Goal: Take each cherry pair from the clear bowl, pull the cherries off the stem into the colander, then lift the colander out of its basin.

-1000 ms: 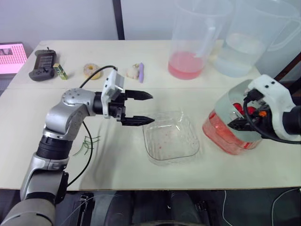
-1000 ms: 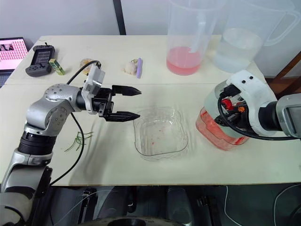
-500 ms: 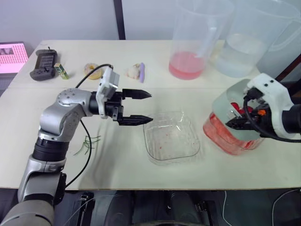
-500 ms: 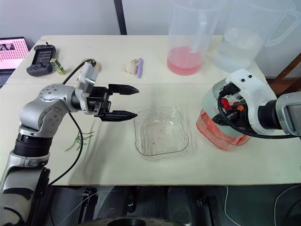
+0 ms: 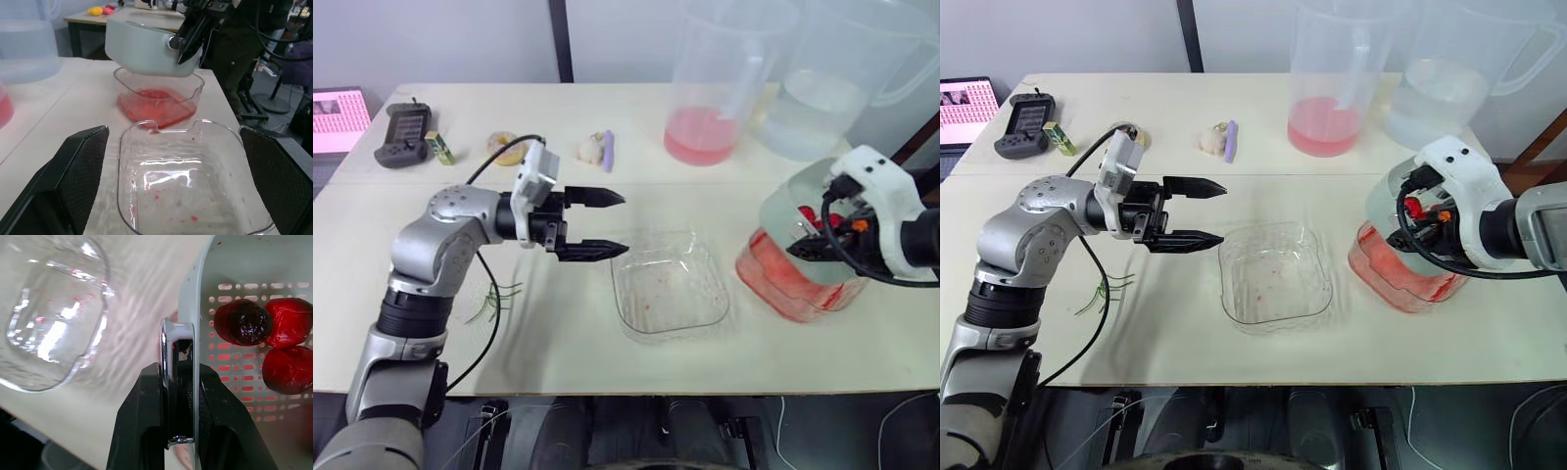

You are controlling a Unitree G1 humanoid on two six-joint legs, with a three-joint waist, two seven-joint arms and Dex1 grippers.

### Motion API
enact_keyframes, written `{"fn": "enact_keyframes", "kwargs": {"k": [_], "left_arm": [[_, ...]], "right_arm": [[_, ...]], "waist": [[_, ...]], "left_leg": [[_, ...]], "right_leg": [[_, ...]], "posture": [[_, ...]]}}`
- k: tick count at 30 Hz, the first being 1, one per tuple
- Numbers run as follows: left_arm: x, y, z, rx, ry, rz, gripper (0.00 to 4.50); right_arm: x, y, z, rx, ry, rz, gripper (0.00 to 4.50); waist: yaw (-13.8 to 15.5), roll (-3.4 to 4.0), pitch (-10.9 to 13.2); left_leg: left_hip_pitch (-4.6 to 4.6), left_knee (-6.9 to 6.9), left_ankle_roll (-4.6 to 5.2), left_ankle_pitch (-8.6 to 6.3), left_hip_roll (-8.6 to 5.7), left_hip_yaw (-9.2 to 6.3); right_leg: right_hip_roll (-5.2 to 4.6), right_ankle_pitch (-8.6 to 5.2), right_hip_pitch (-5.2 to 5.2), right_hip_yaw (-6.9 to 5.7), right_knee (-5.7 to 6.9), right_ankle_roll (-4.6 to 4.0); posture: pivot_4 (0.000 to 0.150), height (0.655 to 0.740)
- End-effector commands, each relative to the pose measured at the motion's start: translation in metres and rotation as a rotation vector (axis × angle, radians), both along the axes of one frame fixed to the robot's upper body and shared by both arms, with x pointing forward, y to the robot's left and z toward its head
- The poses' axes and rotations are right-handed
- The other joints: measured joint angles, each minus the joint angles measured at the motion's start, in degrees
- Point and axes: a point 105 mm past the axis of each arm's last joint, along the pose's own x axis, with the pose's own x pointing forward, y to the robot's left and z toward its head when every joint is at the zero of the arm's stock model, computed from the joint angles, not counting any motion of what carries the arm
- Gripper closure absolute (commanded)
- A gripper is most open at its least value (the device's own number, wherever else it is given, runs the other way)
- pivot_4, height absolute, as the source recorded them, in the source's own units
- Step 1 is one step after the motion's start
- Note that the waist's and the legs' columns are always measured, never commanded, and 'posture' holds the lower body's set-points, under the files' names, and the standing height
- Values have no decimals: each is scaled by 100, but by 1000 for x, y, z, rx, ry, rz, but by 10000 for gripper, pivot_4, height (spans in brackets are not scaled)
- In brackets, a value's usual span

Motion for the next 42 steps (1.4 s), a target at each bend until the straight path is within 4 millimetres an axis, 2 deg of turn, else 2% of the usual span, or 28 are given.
{"fn": "enact_keyframes", "kwargs": {"k": [1,11,23,29,34,37,42], "left_arm": [[-2,3,10,-12,-50,5,0],[0,6,13,17,-64,22,0],[3,15,21,42,-88,65,0],[0,22,15,38,-83,122,0],[-7,28,10,42,-78,176,0],[-12,33,8,45,-76,214,0],[-20,39,5,47,-72,272,0]], "right_arm": [[2,1,10,-5,-40,14,42491],[23,17,21,11,-229,114,42491],[56,39,16,24,-291,201,42491],[96,50,1,-130,-258,295,42491],[124,65,-3,-268,-262,447,42491],[129,73,-13,-318,-206,537,42491],[130,75,-35,-369,-98,659,42491]], "waist": [[0,0,0],[-9,1,0],[-20,1,0],[-46,2,0],[-40,3,1],[-45,3,1],[-38,4,1]], "left_leg": [[0,0,0,0,0,-1],[0,0,0,0,0,0],[2,2,0,0,0,-1],[3,2,0,0,0,0],[-4,-1,0,0,-1,-1],[-4,1,0,0,-1,-1],[-3,2,0,0,-1,-2]], "right_leg": [[0,0,0,0,0,0],[3,1,-1,0,2,2],[4,2,-2,0,10,4],[4,2,-4,0,13,3],[5,4,-11,-1,14,9],[4,13,-12,-1,18,25],[5,14,-12,-2,23,26]], "posture": [[1500,7400],[1500,7400],[1500,7400],[1500,7400],[1500,7400],[1500,7400],[1500,7400]]}}
